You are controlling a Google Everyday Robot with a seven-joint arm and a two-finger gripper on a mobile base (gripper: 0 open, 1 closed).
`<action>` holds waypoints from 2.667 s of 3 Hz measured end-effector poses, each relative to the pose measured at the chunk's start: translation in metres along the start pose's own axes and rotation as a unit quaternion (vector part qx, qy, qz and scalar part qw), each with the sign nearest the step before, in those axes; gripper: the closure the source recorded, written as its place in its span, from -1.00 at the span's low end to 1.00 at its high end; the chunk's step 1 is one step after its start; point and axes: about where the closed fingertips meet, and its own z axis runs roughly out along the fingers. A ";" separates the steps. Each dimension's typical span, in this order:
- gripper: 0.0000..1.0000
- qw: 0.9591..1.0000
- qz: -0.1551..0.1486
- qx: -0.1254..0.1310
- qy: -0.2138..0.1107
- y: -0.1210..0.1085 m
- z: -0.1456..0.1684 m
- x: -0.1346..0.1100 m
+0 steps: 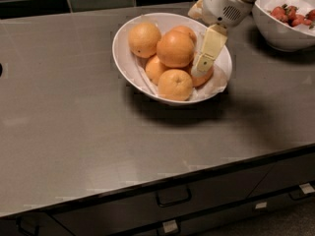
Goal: Pick orange from white bowl
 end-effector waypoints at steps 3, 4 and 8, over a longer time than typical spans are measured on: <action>-0.84 1.000 -0.005 -0.013 -0.019 -0.009 0.015 -0.017; -0.80 1.000 0.026 0.008 -0.013 -0.011 0.018 -0.011; -0.62 0.997 0.062 0.033 -0.006 -0.018 0.036 -0.015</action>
Offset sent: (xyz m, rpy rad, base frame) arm 0.0138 0.0263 -0.0019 0.0459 0.0236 0.0345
